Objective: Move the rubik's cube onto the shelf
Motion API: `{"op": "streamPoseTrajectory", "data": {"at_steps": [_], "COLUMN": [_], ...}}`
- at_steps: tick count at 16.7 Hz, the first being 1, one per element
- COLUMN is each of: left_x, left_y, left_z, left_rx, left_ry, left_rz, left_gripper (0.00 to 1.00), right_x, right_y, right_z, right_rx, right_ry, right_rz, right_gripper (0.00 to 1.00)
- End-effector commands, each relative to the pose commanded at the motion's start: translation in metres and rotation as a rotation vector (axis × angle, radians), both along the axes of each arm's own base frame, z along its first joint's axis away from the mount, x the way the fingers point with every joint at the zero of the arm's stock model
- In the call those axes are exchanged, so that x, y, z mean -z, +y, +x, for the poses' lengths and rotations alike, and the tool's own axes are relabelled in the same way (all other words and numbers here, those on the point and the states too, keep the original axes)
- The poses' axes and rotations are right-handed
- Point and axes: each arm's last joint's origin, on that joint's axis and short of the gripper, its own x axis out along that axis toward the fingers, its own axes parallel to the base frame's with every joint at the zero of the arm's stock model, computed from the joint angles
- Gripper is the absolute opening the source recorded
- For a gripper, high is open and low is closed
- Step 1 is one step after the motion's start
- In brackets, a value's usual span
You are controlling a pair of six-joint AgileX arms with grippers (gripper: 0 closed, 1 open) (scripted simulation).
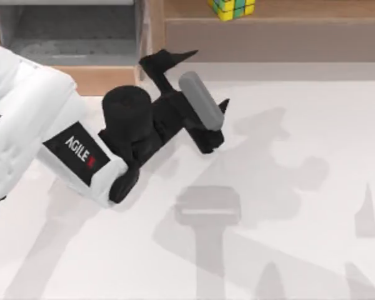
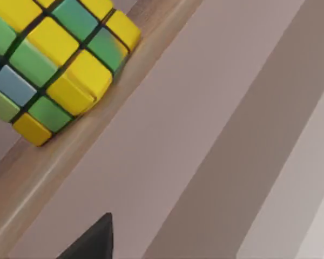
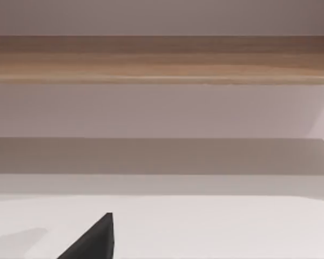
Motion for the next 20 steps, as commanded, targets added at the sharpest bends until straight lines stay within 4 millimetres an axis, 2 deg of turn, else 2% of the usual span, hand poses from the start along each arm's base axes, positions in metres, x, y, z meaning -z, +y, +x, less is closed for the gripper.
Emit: {"op": "streamPoseTrajectory", "data": {"at_steps": [5,10,13,16,20], "left_x": [0.011,0.010,0.007,0.000,-0.011], "left_y": [0.079,0.168,0.232,0.297,0.363], "left_z": [-0.035,-0.069,-0.089,-0.114,-0.133], "left_rx": [0.152,0.145,-0.005,-0.237,-0.511], "left_ry": [-0.032,-0.079,-0.119,-0.172,-0.261], "left_rz": [0.139,0.241,0.320,0.440,0.645], "left_gripper": [1.00,1.00,1.00,1.00,1.00], "right_x": [0.000,0.000,0.000,0.000,0.000], "right_y": [0.000,0.000,0.000,0.000,0.000], "right_z": [0.000,0.000,0.000,0.000,0.000], "right_rx": [0.000,0.000,0.000,0.000,0.000], "right_ry": [0.000,0.000,0.000,0.000,0.000], "right_rz": [0.000,0.000,0.000,0.000,0.000], "right_gripper": [1.00,1.00,1.00,1.00,1.00]}}
